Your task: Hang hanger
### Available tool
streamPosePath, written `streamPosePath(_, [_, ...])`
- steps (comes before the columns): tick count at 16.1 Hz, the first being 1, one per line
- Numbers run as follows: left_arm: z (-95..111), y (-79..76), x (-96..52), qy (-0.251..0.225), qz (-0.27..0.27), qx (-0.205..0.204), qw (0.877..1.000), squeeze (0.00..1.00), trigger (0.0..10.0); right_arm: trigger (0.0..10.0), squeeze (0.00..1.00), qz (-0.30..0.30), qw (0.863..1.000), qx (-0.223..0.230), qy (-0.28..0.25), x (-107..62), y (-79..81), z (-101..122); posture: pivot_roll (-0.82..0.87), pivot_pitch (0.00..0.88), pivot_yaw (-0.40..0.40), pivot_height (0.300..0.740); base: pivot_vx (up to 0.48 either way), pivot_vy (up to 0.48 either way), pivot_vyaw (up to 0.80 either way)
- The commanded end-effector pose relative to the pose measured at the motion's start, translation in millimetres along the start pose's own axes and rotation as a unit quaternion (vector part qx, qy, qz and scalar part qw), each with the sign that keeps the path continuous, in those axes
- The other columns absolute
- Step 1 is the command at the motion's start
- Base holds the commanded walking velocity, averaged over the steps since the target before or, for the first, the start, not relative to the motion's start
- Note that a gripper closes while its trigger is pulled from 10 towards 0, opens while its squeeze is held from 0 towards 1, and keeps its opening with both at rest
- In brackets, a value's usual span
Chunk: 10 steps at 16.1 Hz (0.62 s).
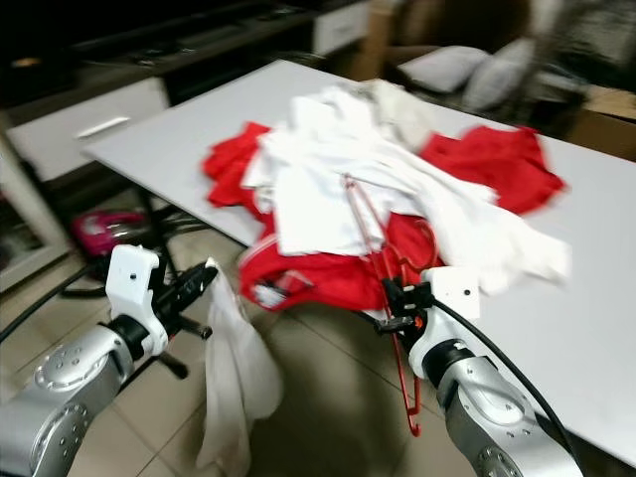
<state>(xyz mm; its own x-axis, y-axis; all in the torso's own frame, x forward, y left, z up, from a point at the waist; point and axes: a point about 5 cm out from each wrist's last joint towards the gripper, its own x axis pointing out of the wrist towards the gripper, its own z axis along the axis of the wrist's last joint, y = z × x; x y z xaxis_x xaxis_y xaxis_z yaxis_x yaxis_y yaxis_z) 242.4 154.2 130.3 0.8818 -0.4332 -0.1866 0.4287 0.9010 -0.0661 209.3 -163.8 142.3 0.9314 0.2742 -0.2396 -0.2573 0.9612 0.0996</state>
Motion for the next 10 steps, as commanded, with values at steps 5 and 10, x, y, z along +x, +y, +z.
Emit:
streamPosePath(5, [6,-7.2,3.8,-0.019,-0.026,0.019,0.999,0.0,10.0,10.0,0.0,0.072,0.997,-0.023,-0.02,-5.4,11.6,10,0.03,0.0,0.03,0.74,0.0,0.0,-0.8])
streamPosePath(10, [8,-10.4,9.2,-0.028,-0.032,0.018,0.999,0.0,10.0,10.0,0.0,0.044,0.998,-0.025,-0.027,-3.7,11.2,9,0.02,0.0,0.027,0.74,0.0,-0.161,-0.28])
